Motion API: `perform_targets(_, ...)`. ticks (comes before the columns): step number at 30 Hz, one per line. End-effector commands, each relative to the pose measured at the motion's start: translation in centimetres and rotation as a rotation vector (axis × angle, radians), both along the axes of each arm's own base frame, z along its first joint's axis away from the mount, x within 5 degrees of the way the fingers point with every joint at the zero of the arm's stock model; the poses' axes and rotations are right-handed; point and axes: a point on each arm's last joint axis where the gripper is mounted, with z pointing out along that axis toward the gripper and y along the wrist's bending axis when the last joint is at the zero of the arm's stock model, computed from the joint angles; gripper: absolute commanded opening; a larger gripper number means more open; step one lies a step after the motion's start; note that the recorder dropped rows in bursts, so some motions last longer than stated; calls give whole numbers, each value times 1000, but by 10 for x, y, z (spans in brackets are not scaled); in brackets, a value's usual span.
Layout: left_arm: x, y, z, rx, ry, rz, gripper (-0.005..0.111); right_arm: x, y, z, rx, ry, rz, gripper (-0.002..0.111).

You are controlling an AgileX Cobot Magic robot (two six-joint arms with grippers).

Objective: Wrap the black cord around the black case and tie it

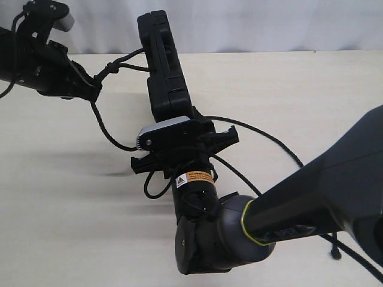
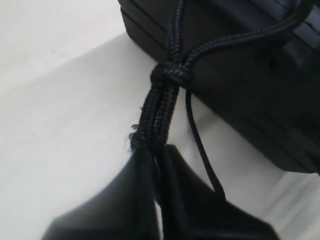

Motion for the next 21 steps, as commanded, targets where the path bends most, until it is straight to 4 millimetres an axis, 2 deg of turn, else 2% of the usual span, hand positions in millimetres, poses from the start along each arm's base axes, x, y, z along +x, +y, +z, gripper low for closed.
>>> perform_targets(1, -3, -14, -1, -9, -3, -44, 0, 1, -2, 2, -1, -3, 4, 4)
perform_targets(3, -5, -28, 1, 11, -53, -68, 0, 1, -2, 2, -1, -4, 5, 4)
perform_targets(7, -2, -29, 2, 53, -117, -91, 0, 1, -1, 2, -2, -6, 11, 4)
perform_targets(13, -5, -55, 3, 173, -287, -221, 0, 0, 0, 2, -4, -10, 23, 4)
perform_targets(17, 1, -57, 0, 207, -335, -186, 0, 0, 0, 3, -4, -11, 25, 4)
perform_targets(21, -1, -71, 4, 231, -410, -200, 0, -1, 2, 3, -3, -18, 43, 4)
